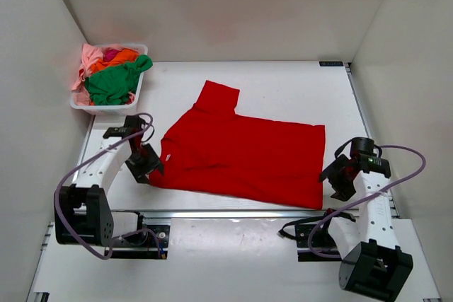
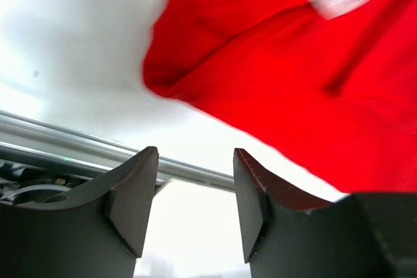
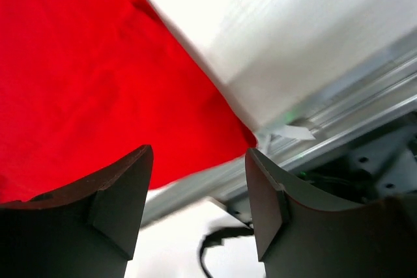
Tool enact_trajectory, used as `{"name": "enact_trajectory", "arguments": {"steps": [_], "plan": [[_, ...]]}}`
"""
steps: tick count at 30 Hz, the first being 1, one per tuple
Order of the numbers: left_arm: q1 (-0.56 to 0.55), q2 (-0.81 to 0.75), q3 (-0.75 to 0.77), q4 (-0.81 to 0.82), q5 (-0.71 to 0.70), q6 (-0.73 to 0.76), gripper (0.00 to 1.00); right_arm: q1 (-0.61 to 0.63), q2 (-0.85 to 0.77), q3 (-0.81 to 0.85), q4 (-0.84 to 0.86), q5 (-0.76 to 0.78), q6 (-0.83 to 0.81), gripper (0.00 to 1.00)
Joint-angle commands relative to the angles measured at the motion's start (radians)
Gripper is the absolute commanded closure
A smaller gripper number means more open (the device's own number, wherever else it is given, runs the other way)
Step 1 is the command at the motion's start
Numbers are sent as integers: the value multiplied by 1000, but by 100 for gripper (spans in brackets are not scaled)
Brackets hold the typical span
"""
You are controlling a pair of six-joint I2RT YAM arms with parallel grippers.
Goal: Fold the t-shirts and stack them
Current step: Fold the flattened tshirt in 1/3 of the way
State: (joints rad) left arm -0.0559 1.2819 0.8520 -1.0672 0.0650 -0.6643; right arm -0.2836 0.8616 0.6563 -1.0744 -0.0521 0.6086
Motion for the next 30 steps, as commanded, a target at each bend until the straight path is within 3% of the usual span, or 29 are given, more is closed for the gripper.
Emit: {"name": "enact_trajectory", "arguments": {"steps": [1,6,9,16,21,30], "plan": [[-7,-78,-69,-14,-62,14,39,56,-29,8,-70,79,-44,44],[-10,-90,-85,52,-35,-17,40,61,-16,11,-3,9,-107,45],[-21,-63,42,130,-18,-49,42,61,13,37,75,-47,-153,49],[-139,275,402,344,16,-41,43,224,218,170,260,31,-156,48],[-203,523,622,366,-31,15,44,215,382,242,373,19,-197,51],[-242,703,622,414,-25,8,45,319,625,304,439,46,-214,52]]}}
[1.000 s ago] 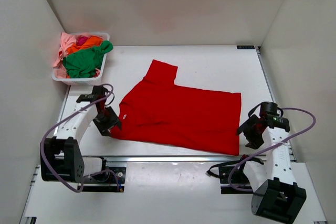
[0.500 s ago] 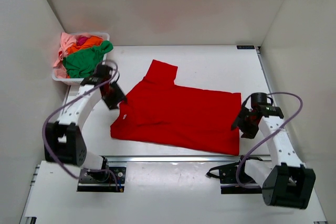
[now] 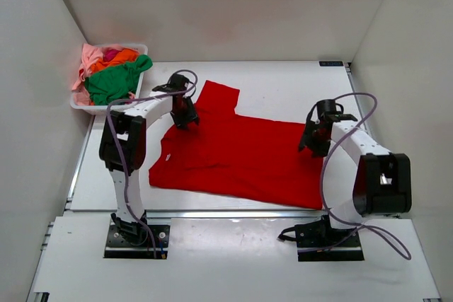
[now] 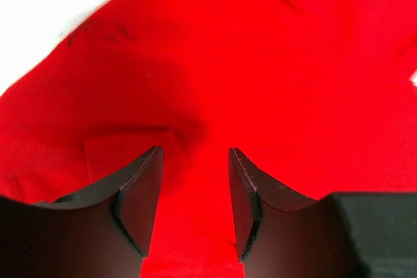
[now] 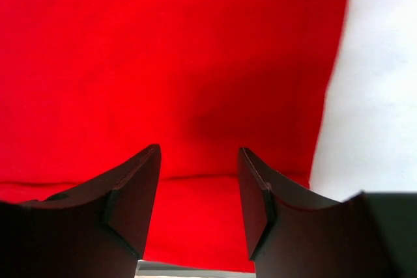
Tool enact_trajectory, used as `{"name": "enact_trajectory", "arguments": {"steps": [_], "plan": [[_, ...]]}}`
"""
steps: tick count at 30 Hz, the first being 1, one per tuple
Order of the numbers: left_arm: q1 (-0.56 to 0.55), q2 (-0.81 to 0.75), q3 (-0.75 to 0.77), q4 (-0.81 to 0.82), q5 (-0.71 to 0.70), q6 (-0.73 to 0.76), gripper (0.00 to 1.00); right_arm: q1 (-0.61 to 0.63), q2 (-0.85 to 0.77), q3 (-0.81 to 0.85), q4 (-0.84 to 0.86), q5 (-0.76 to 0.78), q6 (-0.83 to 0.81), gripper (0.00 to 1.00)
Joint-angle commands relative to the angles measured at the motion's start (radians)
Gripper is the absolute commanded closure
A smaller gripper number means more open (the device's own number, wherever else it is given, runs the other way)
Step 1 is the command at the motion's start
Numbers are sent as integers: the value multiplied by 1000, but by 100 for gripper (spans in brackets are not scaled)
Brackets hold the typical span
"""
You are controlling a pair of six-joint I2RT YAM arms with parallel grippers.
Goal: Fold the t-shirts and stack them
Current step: Fold the flattened tshirt in 1/3 of the way
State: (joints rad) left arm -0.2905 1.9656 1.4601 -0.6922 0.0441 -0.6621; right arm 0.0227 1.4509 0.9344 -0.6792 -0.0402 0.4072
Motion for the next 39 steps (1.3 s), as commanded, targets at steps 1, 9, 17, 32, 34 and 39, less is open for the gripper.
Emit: {"name": "enact_trajectory", "arguments": {"steps": [1,9,17,32,34,39], "plan": [[-7,47,38,31,-9,10,46,13,61,40,49,37,-13,52],[17,191,177,-52,-43,-77,47,22,350,291,6,5,-110,49],[50,245,223,-122,-102,-91,49,40,587,542,-57,-52,-140,47],[148,107,65,2,-58,-90,50,65,873,1070,-206,-110,-182,48],[143,118,197,-10,-49,-90,49,45,826,1081,-212,-121,-176,48],[100,200,581,-64,-24,-85,46,6,672,993,-143,-141,-173,46]]}}
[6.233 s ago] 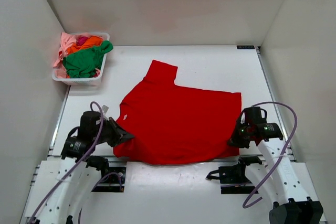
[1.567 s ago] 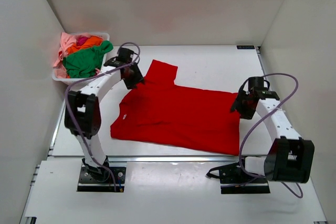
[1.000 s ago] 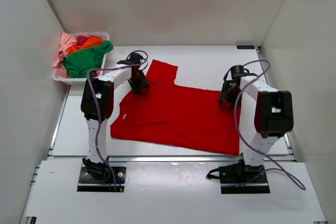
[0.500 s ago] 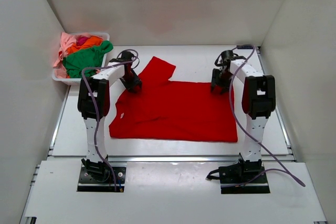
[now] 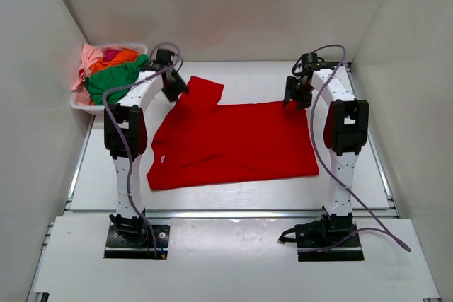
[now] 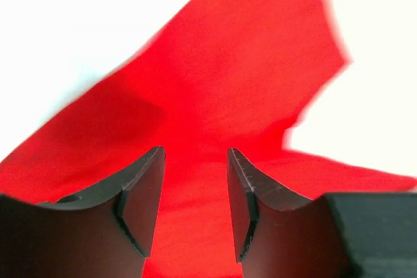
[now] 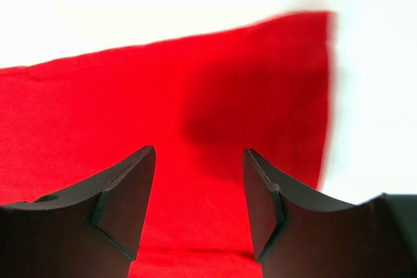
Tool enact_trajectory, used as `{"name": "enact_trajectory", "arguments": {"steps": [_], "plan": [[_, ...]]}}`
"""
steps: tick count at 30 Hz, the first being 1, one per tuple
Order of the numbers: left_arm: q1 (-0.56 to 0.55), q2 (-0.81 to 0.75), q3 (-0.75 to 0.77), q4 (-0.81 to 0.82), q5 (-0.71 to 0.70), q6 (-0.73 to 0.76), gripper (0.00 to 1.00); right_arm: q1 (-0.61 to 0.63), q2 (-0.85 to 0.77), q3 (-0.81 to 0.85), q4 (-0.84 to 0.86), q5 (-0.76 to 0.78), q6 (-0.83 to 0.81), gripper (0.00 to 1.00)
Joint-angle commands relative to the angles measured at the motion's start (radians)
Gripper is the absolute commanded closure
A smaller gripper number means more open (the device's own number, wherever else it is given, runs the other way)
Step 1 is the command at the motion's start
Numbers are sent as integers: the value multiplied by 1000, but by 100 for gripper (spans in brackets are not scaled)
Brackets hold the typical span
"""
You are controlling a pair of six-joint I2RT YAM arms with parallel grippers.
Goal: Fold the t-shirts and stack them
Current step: Fold the flattened tshirt in 1/3 of the way, then grap the side of the flattened tshirt furthest away from the robot with both arms
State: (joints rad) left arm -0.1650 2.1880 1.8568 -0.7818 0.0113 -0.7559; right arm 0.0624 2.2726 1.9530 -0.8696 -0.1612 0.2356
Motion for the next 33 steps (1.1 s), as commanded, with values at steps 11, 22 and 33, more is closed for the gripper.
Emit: {"name": "enact_trajectory", "arguments": {"steps": [11,22,33], "plan": [[19,265,562,52,-2,-34,45,-41,-265,-198,234,5,33,46],[2,449,668,157,-105,39,41,-30,-265,-236,304,22,65,47],[-30,541,693,182,-74,65,41,-53,-217,-249,322,49,74,46]]}}
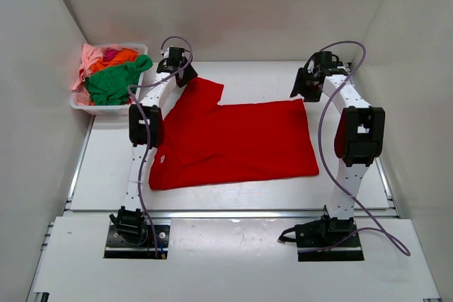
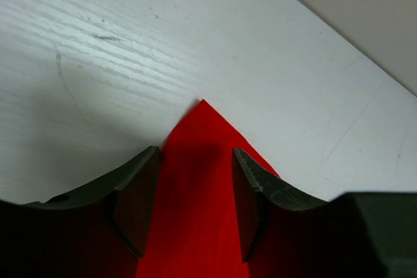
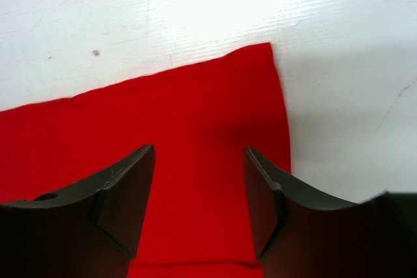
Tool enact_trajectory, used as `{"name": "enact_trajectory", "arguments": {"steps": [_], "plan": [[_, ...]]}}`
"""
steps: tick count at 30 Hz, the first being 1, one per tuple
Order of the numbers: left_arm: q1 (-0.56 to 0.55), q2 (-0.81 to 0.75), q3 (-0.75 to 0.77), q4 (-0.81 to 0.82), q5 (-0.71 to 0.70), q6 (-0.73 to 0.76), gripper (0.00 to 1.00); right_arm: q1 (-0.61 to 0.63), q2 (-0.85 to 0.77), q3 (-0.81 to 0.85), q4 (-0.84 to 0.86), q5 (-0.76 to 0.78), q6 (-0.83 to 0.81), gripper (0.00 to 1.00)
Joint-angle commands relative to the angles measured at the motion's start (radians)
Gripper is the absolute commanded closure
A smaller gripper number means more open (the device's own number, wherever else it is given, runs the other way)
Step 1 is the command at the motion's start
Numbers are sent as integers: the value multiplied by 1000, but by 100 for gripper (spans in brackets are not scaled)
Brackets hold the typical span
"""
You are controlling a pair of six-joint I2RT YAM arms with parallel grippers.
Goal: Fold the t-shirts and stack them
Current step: Grap the side of the flattened tshirt furthest away from the robot with both arms
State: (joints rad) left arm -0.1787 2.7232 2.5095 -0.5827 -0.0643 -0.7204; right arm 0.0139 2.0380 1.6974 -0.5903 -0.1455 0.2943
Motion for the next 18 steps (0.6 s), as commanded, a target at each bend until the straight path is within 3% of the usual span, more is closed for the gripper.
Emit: {"name": "enact_trajectory", "arguments": {"steps": [1,10,14,15,18], "plan": [[-15,3,37,-25,-12,50,41,-5,24,18,40,37,17,46],[-82,-2,12,-114,-80,176,43,-11,60,47,52,63,49,46],[-82,-3,8,-151,-83,188,71,-12,73,44,63,63,62,45],[-81,-2,8,-148,-80,184,84,-12,71,48,69,67,62,44],[-81,-3,9,-138,-72,182,100,-35,74,42,95,57,80,42]]}}
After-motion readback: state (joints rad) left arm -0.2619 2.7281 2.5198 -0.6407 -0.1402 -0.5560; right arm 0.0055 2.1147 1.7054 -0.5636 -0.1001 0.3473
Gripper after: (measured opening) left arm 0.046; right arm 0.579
